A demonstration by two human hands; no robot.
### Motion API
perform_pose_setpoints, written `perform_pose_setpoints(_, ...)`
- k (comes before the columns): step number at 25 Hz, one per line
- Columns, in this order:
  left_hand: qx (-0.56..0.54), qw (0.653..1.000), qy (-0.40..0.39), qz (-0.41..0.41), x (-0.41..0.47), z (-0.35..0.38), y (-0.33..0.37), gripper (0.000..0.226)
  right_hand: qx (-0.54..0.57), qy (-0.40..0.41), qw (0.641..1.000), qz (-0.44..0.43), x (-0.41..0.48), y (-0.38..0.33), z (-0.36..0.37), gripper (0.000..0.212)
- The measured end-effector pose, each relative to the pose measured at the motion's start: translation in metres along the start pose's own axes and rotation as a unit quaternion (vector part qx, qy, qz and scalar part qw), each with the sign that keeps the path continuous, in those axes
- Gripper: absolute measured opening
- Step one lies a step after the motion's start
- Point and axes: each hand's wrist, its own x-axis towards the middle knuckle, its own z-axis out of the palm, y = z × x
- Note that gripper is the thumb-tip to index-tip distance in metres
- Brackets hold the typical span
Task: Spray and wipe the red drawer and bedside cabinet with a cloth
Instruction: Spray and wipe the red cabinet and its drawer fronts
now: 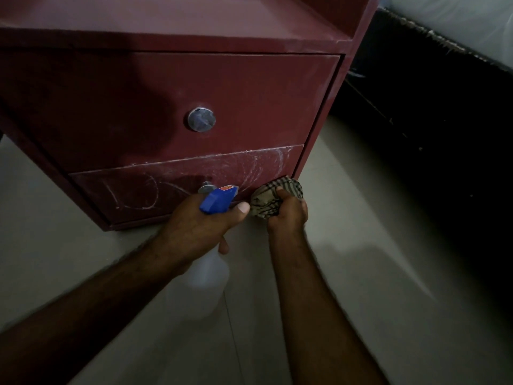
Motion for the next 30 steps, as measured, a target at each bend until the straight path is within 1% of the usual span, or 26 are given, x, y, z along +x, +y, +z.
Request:
perform_pose_setpoints(3, -0.012, 1.0, 0.002, -0.001, 0.0, 0.0, 0.0, 0.027, 0.008, 0.013, 1.0, -0.017, 0.0, -0.001, 0.005, 0.05)
perform_pose_setpoints(6, -0.017, 1.0, 0.005, -0.007, 0.0, 0.0, -0.002, 0.029, 0.018, -0.007, 0.999, -0.045, 0.0, -0.001, 0.006, 0.052)
perform_pose_setpoints(8, -0.015, 1.0, 0.006, -0.011, 0.001, 0.0, -0.003, 0.031, 0.005, 0.001, 0.998, -0.067, 0.0, -0.001, 0.007, 0.053)
perform_pose_setpoints(10, -0.011, 1.0, 0.007, -0.013, 0.001, 0.001, -0.003, 0.032, -0.001, 0.032, 0.998, -0.053, 0.0, 0.001, 0.007, 0.051)
perform_pose_setpoints(12, -0.007, 1.0, 0.007, -0.011, 0.0, 0.001, -0.002, 0.031, -0.007, 0.062, 0.998, -0.026, -0.002, 0.0, 0.008, 0.042)
perform_pose_setpoints(14, -0.006, 1.0, 0.006, -0.005, 0.0, 0.001, 0.0, 0.03, -0.023, 0.076, 0.997, -0.007, -0.002, -0.003, 0.01, 0.038)
perform_pose_setpoints(17, -0.006, 1.0, 0.006, 0.003, 0.0, 0.0, 0.002, 0.031, 0.005, 0.052, 0.999, -0.01, -0.003, -0.008, 0.017, 0.041)
perform_pose_setpoints(19, -0.002, 1.0, 0.007, 0.007, 0.0, 0.001, 0.003, 0.029, 0.026, 0.034, 0.998, -0.042, -0.002, -0.011, 0.018, 0.047)
perform_pose_setpoints(20, -0.004, 1.0, 0.008, 0.01, 0.0, 0.001, 0.003, 0.026, 0.03, 0.031, 0.998, -0.054, -0.002, -0.011, 0.016, 0.052)
perform_pose_setpoints(22, 0.0, 1.0, 0.008, 0.013, 0.0, 0.002, 0.004, 0.024, 0.031, 0.046, 0.997, -0.049, 0.003, -0.01, 0.012, 0.059)
perform_pose_setpoints(24, 0.001, 1.0, 0.009, 0.014, 0.0, 0.002, 0.004, 0.027, 0.017, 0.066, 0.997, -0.03, 0.006, -0.009, 0.012, 0.058)
perform_pose_setpoints(26, 0.005, 1.0, 0.012, 0.016, 0.0, 0.003, 0.004, 0.029, 0.004, 0.068, 0.997, -0.022, 0.006, -0.008, 0.013, 0.052)
perform_pose_setpoints(28, 0.005, 1.0, 0.01, 0.016, -0.002, 0.002, 0.005, 0.031, 0.019, 0.056, 0.997, -0.039, 0.004, -0.012, 0.018, 0.047)
perform_pose_setpoints(30, 0.004, 1.0, 0.009, 0.017, -0.001, 0.001, 0.005, 0.034, 0.037, 0.045, 0.996, -0.066, 0.005, -0.017, 0.022, 0.054)
